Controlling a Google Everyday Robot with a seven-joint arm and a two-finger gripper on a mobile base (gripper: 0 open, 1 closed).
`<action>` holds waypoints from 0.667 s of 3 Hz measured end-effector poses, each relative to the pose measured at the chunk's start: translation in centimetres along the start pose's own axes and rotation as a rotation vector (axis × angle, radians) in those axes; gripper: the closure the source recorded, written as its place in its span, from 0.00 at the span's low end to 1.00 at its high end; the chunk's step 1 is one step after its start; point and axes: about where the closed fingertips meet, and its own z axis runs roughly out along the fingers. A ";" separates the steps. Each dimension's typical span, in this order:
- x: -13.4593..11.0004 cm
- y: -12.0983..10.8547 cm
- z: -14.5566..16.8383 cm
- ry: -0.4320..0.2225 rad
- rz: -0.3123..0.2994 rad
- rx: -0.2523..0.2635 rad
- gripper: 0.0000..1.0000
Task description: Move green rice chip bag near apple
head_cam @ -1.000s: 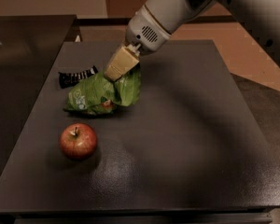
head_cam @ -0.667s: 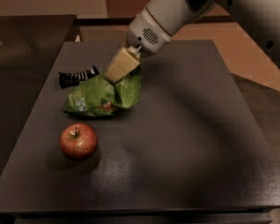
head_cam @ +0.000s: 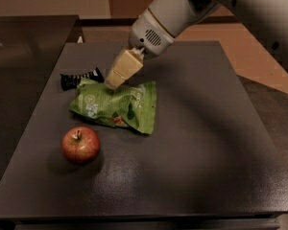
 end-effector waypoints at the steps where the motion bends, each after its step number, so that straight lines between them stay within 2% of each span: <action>1: -0.1 0.0 0.1 0.000 -0.002 -0.002 0.00; 2: -0.1 0.1 0.2 0.000 -0.002 -0.002 0.00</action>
Offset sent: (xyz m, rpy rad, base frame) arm -0.0004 0.0017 -0.0003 0.0002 0.0001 0.0025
